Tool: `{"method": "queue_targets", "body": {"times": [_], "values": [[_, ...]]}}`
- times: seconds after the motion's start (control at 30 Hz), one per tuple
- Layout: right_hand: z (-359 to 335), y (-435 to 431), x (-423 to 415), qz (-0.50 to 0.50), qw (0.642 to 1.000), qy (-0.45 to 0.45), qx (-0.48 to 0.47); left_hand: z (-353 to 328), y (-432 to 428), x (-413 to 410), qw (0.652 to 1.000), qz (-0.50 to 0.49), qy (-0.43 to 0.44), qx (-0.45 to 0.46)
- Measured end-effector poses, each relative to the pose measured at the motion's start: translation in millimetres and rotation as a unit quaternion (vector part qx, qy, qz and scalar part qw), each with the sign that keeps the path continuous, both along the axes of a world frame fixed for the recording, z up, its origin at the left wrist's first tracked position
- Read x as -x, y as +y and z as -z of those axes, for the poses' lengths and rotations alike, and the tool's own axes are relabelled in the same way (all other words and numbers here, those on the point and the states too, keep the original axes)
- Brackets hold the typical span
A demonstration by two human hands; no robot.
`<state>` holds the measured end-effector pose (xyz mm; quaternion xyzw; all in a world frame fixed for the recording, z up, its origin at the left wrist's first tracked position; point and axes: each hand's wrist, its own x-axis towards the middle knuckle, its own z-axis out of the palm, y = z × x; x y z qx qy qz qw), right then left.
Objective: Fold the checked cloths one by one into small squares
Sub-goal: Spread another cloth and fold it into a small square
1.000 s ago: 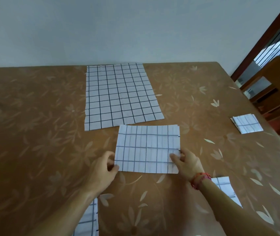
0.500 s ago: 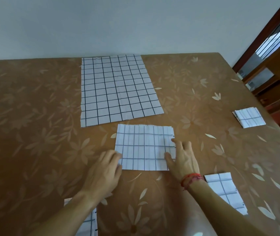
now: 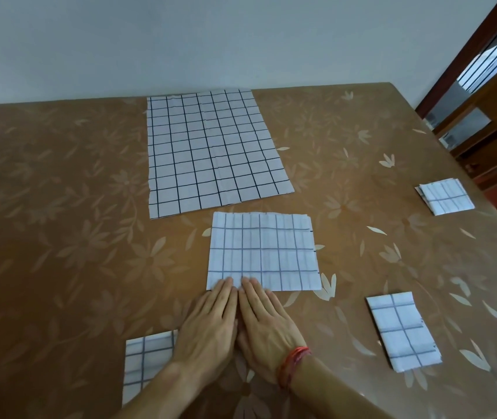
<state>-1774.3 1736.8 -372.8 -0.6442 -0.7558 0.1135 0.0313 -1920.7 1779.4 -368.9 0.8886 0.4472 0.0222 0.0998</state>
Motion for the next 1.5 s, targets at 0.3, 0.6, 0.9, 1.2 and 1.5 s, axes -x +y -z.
{"method": "queue_targets", "body": {"times": [0.3,0.6,0.9,1.2,1.5], "values": [[-9.3,-17.3,-22.6,0.076,0.995,-0.053,0.048,-5.0,-2.3,8.6,0.997,-0.044,0.052,0.033],[-14.3,-36.2,-64.4,0.181,0.979,-0.03,0.094,-16.9,-2.4,4.1,0.996,-0.036,0.033,0.069],[-20.4,-17.3,-62.3,0.235,0.972,-0.017,-0.027,-13.1,-1.0,6.4,0.994,-0.05,0.036,0.091],[-40.8,78.0,-92.5,0.456,0.883,0.102,0.048,-7.2,-0.2,3.3,0.993,-0.057,0.044,0.092],[-40.3,97.6,-88.7,0.494,0.865,0.072,0.054,-3.5,0.4,3.6,0.993,-0.064,0.029,0.097]]}}
